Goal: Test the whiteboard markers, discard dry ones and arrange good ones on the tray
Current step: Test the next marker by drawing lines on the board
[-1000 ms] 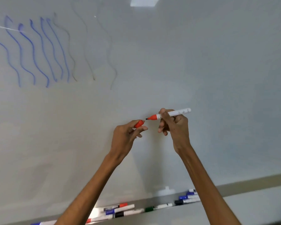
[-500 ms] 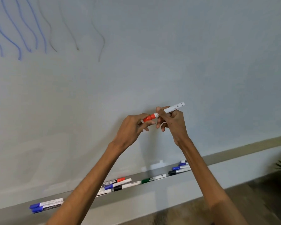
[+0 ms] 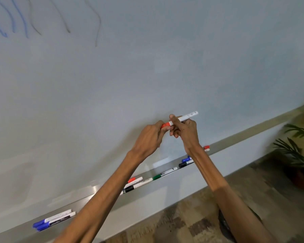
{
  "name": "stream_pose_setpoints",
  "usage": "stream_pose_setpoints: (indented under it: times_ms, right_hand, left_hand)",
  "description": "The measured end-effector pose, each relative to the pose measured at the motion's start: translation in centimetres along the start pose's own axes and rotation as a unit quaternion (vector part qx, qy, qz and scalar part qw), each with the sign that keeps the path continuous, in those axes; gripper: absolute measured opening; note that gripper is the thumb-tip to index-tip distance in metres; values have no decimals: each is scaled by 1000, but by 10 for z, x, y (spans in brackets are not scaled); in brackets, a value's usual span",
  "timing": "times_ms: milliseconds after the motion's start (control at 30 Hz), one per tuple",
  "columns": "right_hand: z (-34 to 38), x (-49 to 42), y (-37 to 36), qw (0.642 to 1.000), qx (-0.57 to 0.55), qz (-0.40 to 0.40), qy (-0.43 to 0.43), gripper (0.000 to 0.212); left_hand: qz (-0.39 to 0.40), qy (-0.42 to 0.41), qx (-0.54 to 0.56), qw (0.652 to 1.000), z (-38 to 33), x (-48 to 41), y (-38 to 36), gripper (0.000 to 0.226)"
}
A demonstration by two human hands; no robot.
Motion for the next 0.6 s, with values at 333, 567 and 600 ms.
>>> stream_pose_setpoints:
  times_ms: [333,567,600]
  right_hand:
    - [-45,24,68,987,94,-58,-121,37]
    - [-61,29,162,978,71,-104,-163,26]
    - [-64,28,177,976,88,-104,-169,27]
  left_hand:
    - [69,28,53,996,19,33,-66,31]
    - [107,53,61,991,9,52,-137,23]
    - [116,68,74,988,7,53,-149,22]
Point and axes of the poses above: each hand's wrist, its own x-axis away from the middle knuckle, its own y-axis out of the back of the hand, z = x × y, the point moved 3 cm from there along -x, towards the middle knuckle, and after that the axes turned 10 degrees about -z, right-handed, at the moved point
